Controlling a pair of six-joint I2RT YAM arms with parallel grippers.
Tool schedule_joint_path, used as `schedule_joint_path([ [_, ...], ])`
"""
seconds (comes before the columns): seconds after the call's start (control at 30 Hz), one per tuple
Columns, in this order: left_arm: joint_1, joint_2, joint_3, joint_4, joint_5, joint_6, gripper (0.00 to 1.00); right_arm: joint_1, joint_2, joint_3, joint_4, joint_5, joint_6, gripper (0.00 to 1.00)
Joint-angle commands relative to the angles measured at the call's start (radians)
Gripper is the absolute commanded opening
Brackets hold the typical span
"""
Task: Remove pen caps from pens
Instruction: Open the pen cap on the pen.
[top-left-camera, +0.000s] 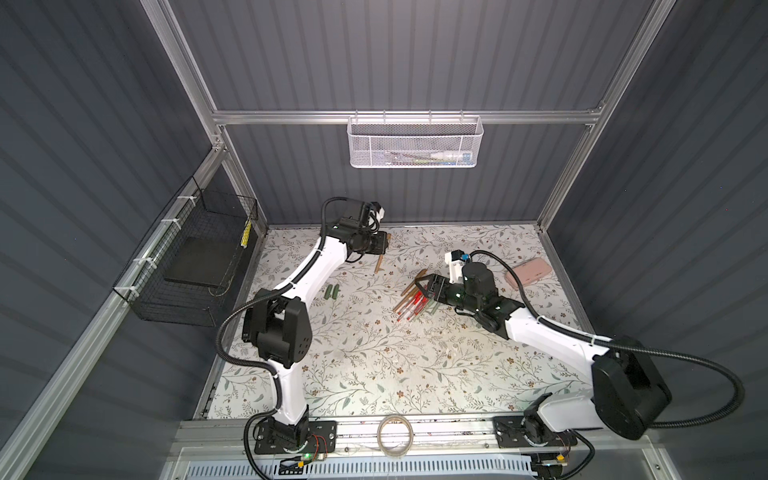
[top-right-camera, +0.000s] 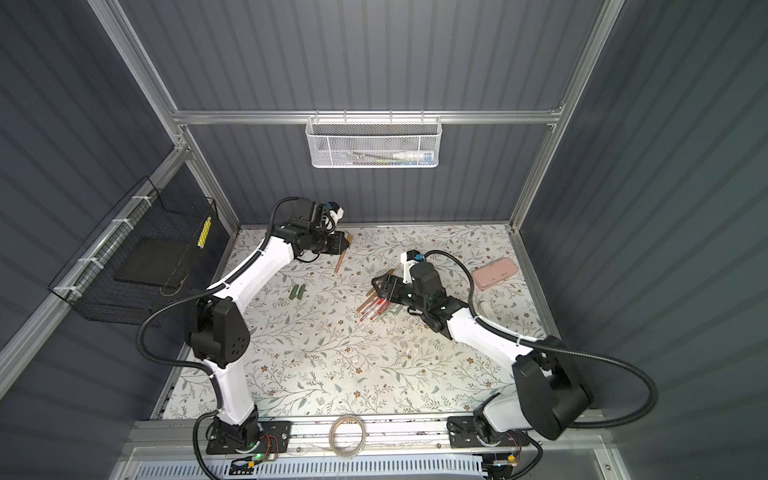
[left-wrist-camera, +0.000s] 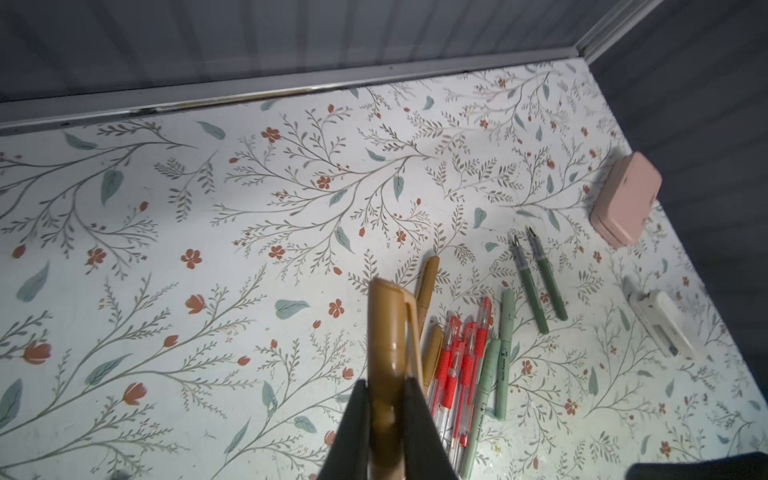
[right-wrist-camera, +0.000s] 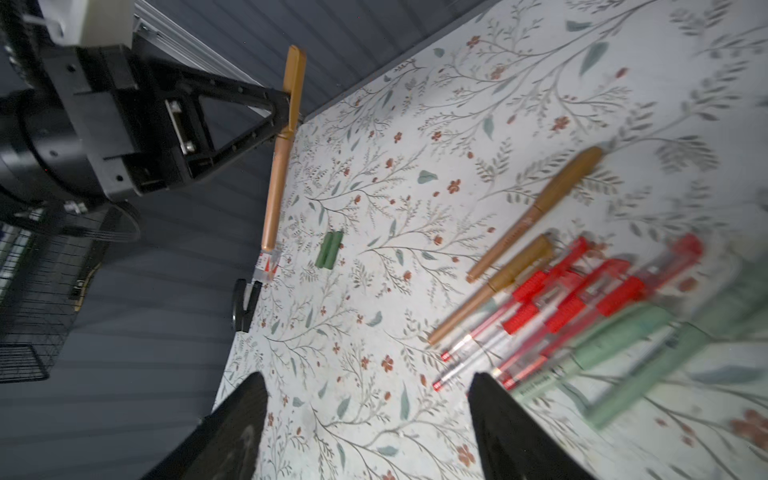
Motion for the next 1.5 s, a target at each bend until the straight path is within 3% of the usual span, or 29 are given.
schedule_joint_path([
  [0.0, -0.008, -0.075, -0.096, 0.109, 0.093, -0.089, 0.07, 0.022, 0.085, 0.078, 0.154, -0.069, 0.079, 0.77],
  [0.13, -0.008, -0.105, -0.142, 0.155, 0.175, -0.140, 0.07, 0.034, 0.192, 0.163, 0.210, -0.133, 0.132, 0.73],
  [0.37, -0.008, -0.112, -0.157, 0.178, 0.220, -0.175, 0.07, 0.063, 0.297, 0.301, 0.172, -0.155, 0.126, 0.66],
  [0.57, -0.008, -0.111, -0.161, 0.188, 0.236, -0.181, 0.07, 0.066, 0.330, 0.339, 0.142, -0.153, 0.109, 0.54],
  [0.93, -0.007, -0.108, -0.169, 0.200, 0.250, -0.192, 0.07, 0.060, 0.373, 0.350, 0.155, -0.152, 0.128, 0.49],
  [1.07, -0.008, -0.108, -0.173, 0.209, 0.259, -0.195, 0.07, 0.059, 0.395, 0.375, 0.162, -0.173, 0.142, 0.39],
  [1.23, -0.008, -0.106, -0.182, 0.211, 0.249, -0.185, 0.08, 0.052, 0.393, 0.365, 0.167, -0.174, 0.146, 0.15],
  [1.3, -0.008, -0.109, -0.185, 0.207, 0.241, -0.170, 0.14, 0.041, 0.383, 0.333, 0.209, -0.187, 0.171, 0.09],
  [1.47, -0.007, -0.138, -0.198, 0.186, 0.220, -0.111, 0.54, 0.016, 0.347, 0.253, 0.272, -0.208, 0.185, 0.02],
])
